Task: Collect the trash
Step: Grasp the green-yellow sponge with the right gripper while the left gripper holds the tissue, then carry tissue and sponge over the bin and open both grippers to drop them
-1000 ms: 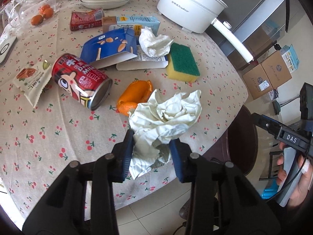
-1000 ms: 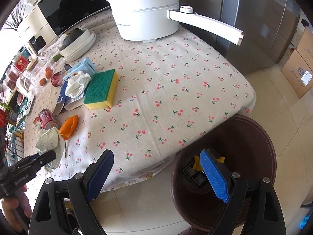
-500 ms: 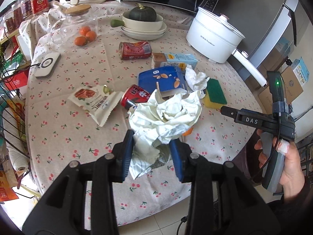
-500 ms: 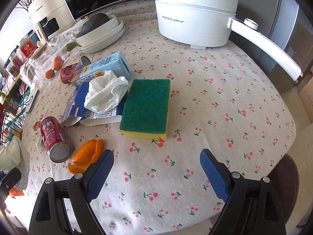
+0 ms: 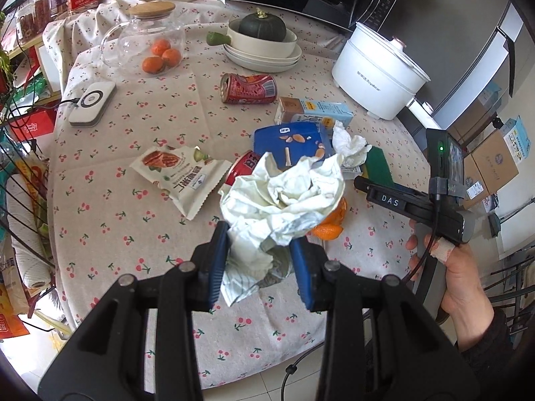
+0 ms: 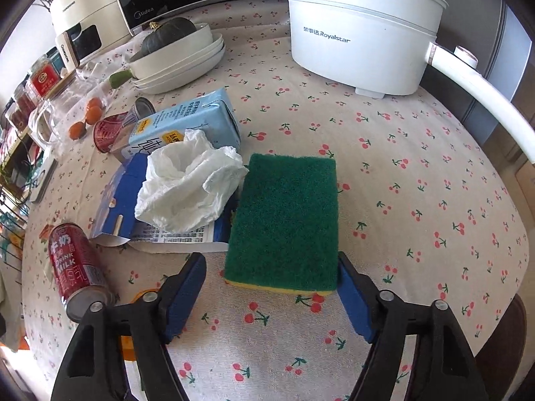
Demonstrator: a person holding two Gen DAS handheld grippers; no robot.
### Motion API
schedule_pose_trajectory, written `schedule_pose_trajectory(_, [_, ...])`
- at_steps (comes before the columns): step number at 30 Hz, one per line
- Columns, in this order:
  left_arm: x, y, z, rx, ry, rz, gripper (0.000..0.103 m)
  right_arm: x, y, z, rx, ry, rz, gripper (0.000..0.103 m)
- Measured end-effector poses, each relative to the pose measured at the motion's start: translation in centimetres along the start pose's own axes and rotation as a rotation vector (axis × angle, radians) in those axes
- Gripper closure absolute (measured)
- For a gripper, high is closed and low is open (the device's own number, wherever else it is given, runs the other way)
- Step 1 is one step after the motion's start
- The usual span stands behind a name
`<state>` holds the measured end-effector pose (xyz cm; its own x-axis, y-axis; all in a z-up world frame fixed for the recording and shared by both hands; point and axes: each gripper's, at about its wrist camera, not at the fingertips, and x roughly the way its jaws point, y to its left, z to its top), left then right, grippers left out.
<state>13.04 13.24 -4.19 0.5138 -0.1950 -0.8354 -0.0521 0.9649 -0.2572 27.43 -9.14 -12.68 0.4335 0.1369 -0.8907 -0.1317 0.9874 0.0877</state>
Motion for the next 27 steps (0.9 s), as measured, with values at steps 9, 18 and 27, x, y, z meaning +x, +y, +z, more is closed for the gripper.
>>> schedule_pose_trajectory(9, [0.0,-0.7,-0.1,0.007,0.000,-0.017,0.065,-3.3,-1.8,-0.5,-0.019,-0.020,-0.003,0.043])
schedule_pose_trajectory(18, [0.2,-2.7,-0.5,0.035,0.005,-0.045,0.065,-7.9,-4.7,-2.2,0.002,-0.005,-0.001,0.043])
schedule_pose_trajectory(27, [1.1,-5.9,-1.2,0.085,0.025,-0.079,0.065,-12.3,-8.1,-5.2,0.024,-0.013,0.001,0.043])
